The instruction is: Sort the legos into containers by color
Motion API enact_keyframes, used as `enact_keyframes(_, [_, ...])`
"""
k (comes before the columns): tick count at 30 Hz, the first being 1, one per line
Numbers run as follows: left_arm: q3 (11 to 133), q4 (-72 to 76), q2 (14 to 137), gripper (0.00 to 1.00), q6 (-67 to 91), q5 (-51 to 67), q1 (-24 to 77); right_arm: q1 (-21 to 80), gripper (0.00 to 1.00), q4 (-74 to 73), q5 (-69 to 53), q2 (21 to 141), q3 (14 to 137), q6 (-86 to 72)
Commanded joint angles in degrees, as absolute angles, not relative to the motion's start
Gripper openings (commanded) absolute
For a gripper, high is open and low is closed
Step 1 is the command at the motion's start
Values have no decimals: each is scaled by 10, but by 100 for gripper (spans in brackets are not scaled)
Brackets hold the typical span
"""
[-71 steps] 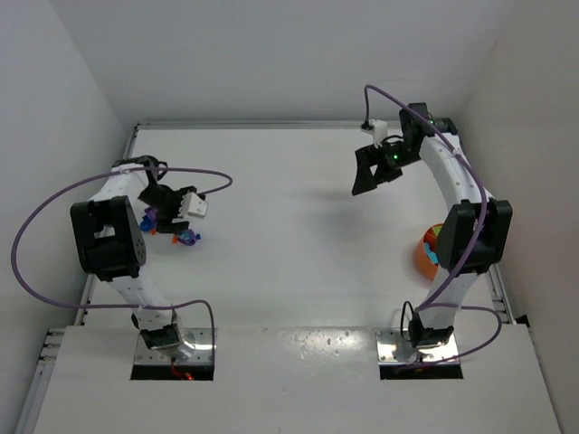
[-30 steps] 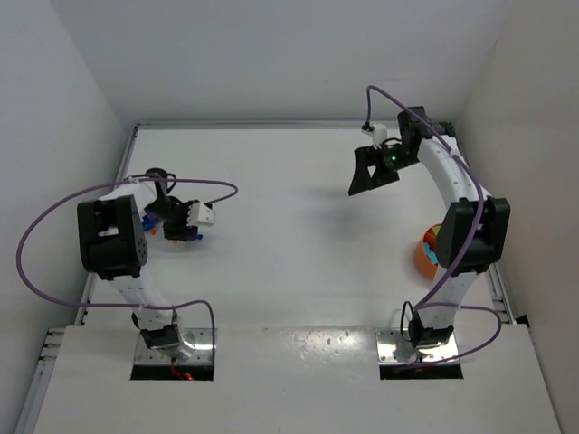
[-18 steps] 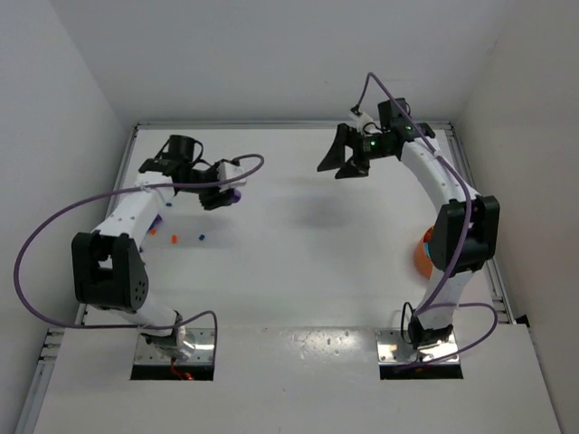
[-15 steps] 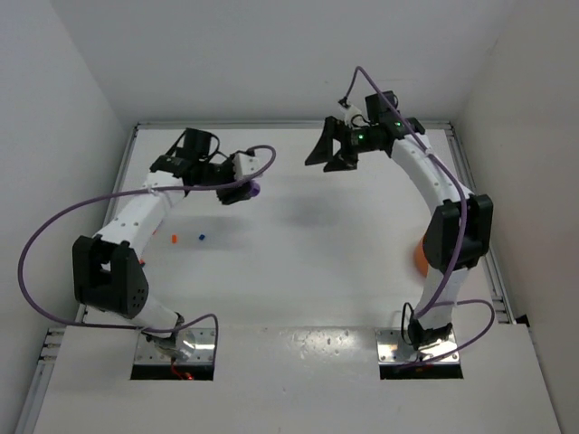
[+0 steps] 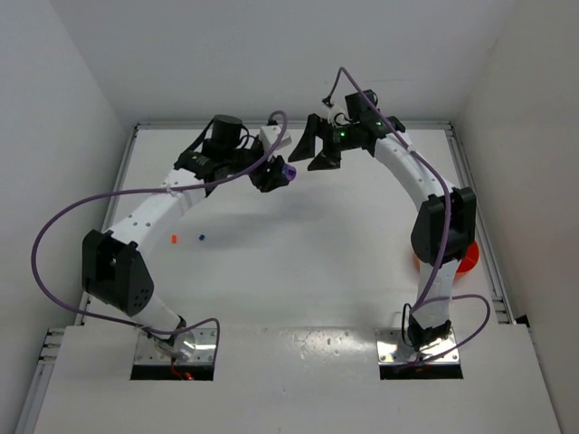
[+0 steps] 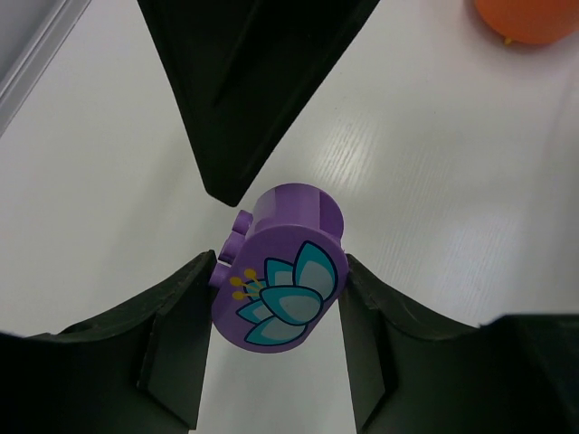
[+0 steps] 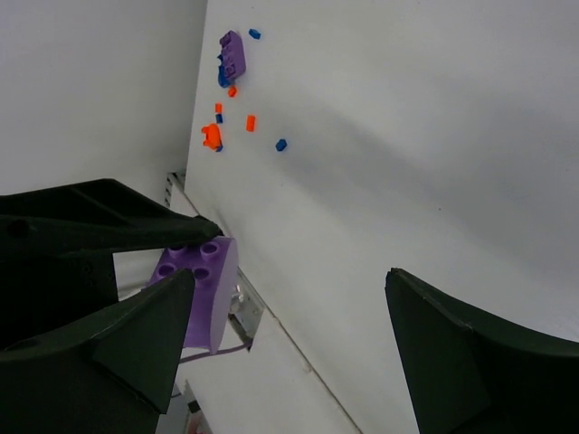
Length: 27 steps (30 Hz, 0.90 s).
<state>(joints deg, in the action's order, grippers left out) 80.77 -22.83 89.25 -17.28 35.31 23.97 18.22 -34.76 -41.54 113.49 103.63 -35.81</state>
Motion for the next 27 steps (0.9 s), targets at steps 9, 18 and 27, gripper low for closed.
enact_keyframes(9, [823, -200, 898, 31, -133, 326, 258, 186, 87, -277, -493, 1117, 1049, -390])
enact_keyframes(18, [823, -187, 909, 31, -132, 308, 245, 192, 81, -250, -534, 1112, 1004, -402])
enact_keyframes(27, [828, -175, 920, 31, -132, 302, 240, 202, 64, -250, -535, 1107, 992, -402])
